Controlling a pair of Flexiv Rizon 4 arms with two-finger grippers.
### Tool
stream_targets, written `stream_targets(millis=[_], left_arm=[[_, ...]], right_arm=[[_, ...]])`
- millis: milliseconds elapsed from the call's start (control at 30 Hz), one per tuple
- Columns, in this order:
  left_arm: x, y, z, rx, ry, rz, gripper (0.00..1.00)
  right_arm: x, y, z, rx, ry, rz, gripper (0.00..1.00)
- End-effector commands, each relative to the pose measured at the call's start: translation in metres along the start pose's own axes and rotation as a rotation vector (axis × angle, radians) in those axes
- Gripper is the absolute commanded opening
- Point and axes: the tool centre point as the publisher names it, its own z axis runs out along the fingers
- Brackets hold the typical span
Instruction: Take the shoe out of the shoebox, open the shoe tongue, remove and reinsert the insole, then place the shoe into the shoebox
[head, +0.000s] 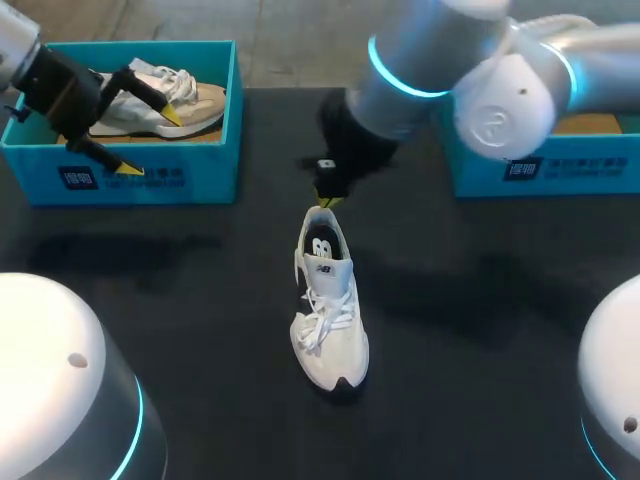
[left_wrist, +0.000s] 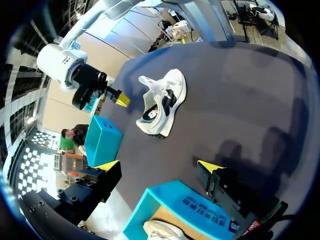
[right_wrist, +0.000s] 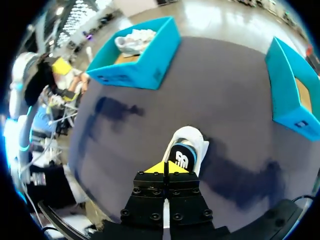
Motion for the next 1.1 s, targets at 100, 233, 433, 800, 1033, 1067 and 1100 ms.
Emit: stream_targets(millis=[100, 233, 433, 800, 1033, 1067, 1100], left_arm=[[-0.005, 0.012, -0.002, 0.008, 0.014, -0.006, 1.00], [-0.004, 0.017, -0.010, -0.008, 0.012, -0.016, 1.00], [-0.006, 0.017, -0.016, -0.022, 0.011, -0.017, 1.00], [-0.011, 0.015, -0.029, -0.068, -0.001, -0.002, 1.00], [-0.011, 0.015, -0.029, -0.068, -0.001, -0.002, 1.00], [-0.011, 0.015, -0.029, -0.068, -0.001, -0.002, 1.00], [-0.011, 0.015, -0.029, -0.068, -0.001, -0.002, 1.00]], right_arm=[[0.018, -0.002, 0.021, 0.005, -0.377, 0.076, 0.00], [0.015, -0.012, 0.027, 0.015, -0.451, 0.129, 0.00], [0.006, -0.026, 0.033, 0.019, -0.470, 0.186, 0.00], [-0.008, -0.039, 0.055, 0.071, -0.442, 0.229, 0.00], [-0.021, -0.043, 0.073, 0.095, -0.415, 0.240, 0.00], [-0.023, -0.043, 0.075, 0.103, -0.419, 0.238, 0.00], [-0.025, -0.044, 0.078, 0.104, -0.414, 0.238, 0.00]])
